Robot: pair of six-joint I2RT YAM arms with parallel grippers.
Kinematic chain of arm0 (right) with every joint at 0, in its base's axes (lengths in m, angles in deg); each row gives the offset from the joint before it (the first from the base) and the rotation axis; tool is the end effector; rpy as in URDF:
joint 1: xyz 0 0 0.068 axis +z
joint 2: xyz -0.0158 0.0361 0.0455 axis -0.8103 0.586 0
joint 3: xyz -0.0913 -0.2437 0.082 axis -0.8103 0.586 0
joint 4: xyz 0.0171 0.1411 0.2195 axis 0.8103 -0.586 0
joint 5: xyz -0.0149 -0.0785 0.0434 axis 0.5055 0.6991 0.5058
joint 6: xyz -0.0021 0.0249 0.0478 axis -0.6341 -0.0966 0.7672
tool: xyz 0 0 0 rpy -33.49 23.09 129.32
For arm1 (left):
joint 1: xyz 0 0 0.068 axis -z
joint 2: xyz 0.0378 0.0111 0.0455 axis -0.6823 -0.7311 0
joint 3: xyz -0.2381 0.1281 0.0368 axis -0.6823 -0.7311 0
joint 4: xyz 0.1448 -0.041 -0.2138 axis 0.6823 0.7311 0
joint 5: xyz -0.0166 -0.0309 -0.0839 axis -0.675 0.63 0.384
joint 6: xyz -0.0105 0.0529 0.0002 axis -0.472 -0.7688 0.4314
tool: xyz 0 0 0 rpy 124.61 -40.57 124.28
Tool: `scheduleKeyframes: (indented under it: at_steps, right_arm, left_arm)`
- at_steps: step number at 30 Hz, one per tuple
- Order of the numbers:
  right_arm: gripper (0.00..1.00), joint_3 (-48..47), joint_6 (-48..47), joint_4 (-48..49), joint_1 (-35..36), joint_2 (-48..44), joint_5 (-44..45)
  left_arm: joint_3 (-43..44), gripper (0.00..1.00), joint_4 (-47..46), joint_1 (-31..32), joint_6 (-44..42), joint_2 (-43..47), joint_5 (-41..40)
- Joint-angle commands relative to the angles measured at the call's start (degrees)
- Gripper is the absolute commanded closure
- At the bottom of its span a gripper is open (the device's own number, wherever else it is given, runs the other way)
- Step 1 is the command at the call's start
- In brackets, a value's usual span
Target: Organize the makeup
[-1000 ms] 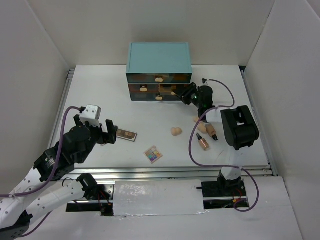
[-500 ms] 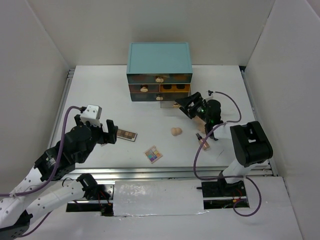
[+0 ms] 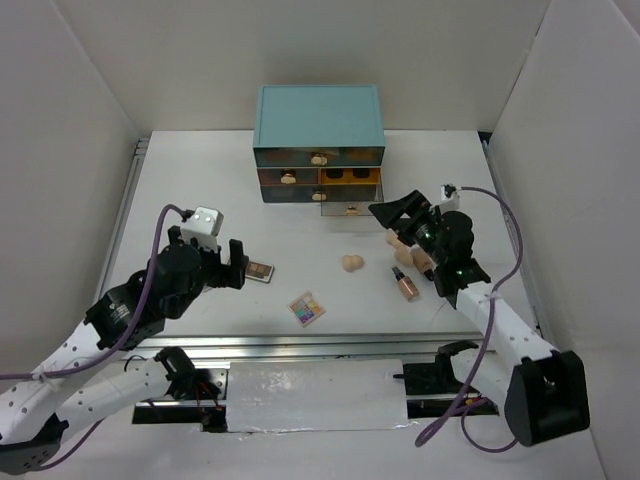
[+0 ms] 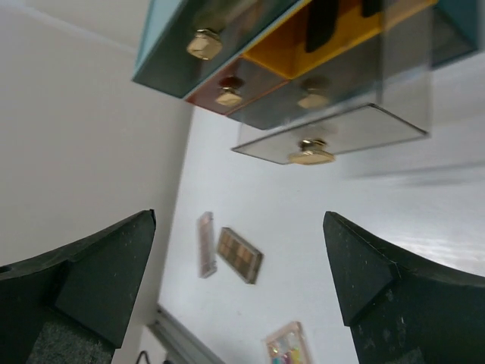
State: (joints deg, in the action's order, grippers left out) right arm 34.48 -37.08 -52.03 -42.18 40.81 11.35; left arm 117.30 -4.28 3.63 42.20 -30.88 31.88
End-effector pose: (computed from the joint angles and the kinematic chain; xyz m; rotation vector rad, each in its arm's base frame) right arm 0.2279 0.0582 0.2619 0.4165 1.7581 1.0600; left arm 0.1047 -0.0847 0.3604 0.0778 1.9073 -0.2879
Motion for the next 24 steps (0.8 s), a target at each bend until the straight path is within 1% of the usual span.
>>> scheduleKeyframes:
  at_steps: [1, 2, 3, 5, 7, 8, 9, 10, 11, 13, 15, 16, 18, 19, 20, 21, 22, 23, 24]
  right_arm:
    - [0.00, -0.46, -7.91, -18.37, -0.43, -6.93, 8.90]
    - [0.00, -0.81, -8.45, -23.01, -0.43, -8.43, 11.26]
    - [0.00, -0.90, -9.06, -24.97, -0.34, -11.49, 11.98]
    - [0.00, -1.25, -9.16, -30.23, -0.34, -14.67, 13.21]
    - [0.00, -1.95, -9.25, -33.15, -0.52, -19.94, 14.27]
    - [0.00, -2.82, -9.16, -35.95, -0.52, -23.44, 14.80]
    - [0.00, -3.35, -9.25, -36.93, -0.69, -25.13, 14.89]
    - [0.00, -3.97, -9.51, -39.20, -0.52, -26.71, 14.80]
    - [0.00, -5.89, -9.68, -40.62, -0.69, -29.42, 14.63]
    - [0.00, -8.96, -11.26, -44.14, -0.69, -32.59, 12.88]
    - [0.00, -10.91, -12.32, -47.73, -0.69, -34.10, 11.47]
    - [0.00, -13.18, -12.67, -49.32, -0.69, -35.24, 11.29]
    - [0.00, -16.17, -13.11, -53.70, -0.69, -36.74, 11.98]
    - [0.00, -17.32, -13.03, -55.12, -0.69, -38.22, 13.12]
    - [0.00, -18.38, -12.42, -58.01, -0.61, -39.02, 15.74]
    - [0.00, -20.91, -12.15, -59.51, -0.61, -40.42, 18.38]
    - [0.00, -22.41, -11.71, -61.10, -0.69, -40.87, 20.32]
    - [0.00, -23.73, -11.62, -63.55, -0.52, -41.31, 23.56]
    - [0.00, -26.36, -11.71, -64.44, -0.52, -42.10, 24.64]
  left_arm:
    - [2.03, 0.01, -3.55, 0.10, 1.33, -1.44, 3.80]
    - [2.12, 0.01, -4.51, 0.19, 1.94, -1.88, 5.20]
    - [2.03, 0.01, -5.39, 0.11, 2.99, -3.19, 5.82]
    - [2.21, 0.01, -6.71, 0.28, 4.22, -5.48, 7.23]
    - [1.16, 0.01, -11.18, 1.50, 5.81, -10.74, 11.09]
    - [0.89, 0.01, -13.03, 2.55, 6.68, -15.03, 11.27]
    - [0.45, 0.01, -14.96, 4.13, 6.95, -17.25, 10.41]
    - [0.54, 0.01, -18.89, 6.93, 6.87, -19.79, 9.88]
    - [0.88, 0.01, -20.41, 7.74, 6.70, -24.78, 9.52]
    - [2.99, 0.01, -24.37, 10.29, 5.91, -30.94, 10.04]
    - [4.13, 0.01, -28.15, 11.35, 5.38, -34.13, 11.80]
    - [4.84, 0.01, -29.21, 11.79, 5.72, -37.10, 12.33]
    - [8.26, 0.01, -30.18, 12.93, 6.69, -40.54, 13.30]
    - [10.01, 0.01, -29.66, 13.37, 8.52, -44.74, 12.86]
    - [14.38, 0.01, -28.87, 14.77, 9.76, -47.13, 10.60]
    - [16.77, 0.01, -26.17, 15.56, 12.99, -52.20, 9.18]
    - [22.36, 0.01, -24.31, 17.14, 14.85, -54.51, 7.51]
    - [25.29, 0.00, -22.73, 18.02, 16.52, -57.14, 4.71]
    - [27.84, 0.01, -20.54, 18.73, 19.50, -61.78, 3.81]
